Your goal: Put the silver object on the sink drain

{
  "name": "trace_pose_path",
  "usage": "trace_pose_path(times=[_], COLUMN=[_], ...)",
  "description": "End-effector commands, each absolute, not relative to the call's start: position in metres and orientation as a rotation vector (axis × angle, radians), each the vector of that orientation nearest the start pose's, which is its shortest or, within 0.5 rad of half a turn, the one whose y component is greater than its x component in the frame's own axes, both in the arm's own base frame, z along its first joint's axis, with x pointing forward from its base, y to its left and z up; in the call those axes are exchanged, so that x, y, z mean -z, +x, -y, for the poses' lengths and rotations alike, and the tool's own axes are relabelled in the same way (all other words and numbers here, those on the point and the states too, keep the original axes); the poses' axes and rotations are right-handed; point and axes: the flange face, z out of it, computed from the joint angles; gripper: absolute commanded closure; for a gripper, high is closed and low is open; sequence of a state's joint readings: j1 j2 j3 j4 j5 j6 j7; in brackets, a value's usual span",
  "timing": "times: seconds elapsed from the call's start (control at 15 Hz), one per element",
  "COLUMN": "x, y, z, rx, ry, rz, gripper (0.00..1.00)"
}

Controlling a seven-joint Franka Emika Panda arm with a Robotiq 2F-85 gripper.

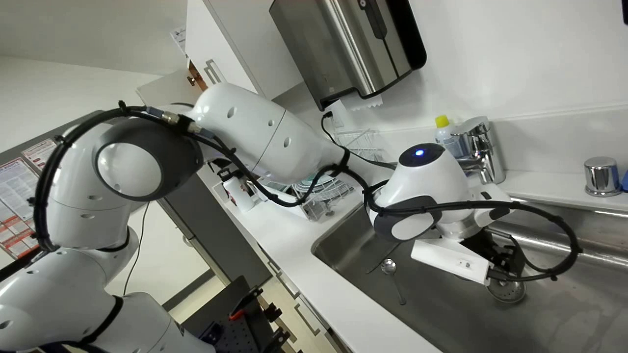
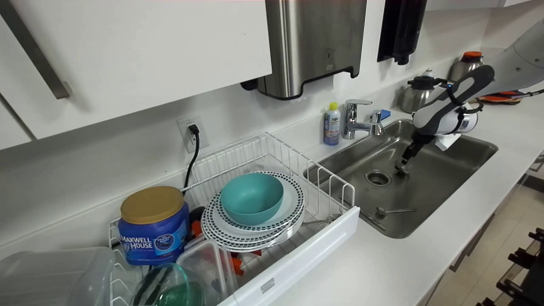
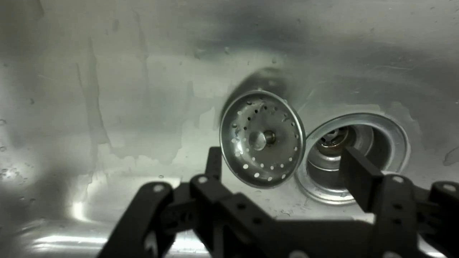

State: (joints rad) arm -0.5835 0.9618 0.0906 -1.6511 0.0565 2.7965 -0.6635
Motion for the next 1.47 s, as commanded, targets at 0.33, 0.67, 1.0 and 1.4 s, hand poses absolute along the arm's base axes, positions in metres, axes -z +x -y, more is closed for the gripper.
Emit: trace_pose_path(times=[0.33, 0.67, 1.0, 1.4], x=[-0.058, -0.056, -0.047, -0.038], y=[0.61, 0.622, 0.634, 0.642], z=[0.345, 0.343, 0.336, 0.332], rx=[0.355, 0.366, 0.336, 0.301], ry=[-3.027, -2.974, -2.941, -2.915], rz=[0.019, 0.01, 0.02, 0.016], gripper=[0.22, 0.26, 0.26, 0.59])
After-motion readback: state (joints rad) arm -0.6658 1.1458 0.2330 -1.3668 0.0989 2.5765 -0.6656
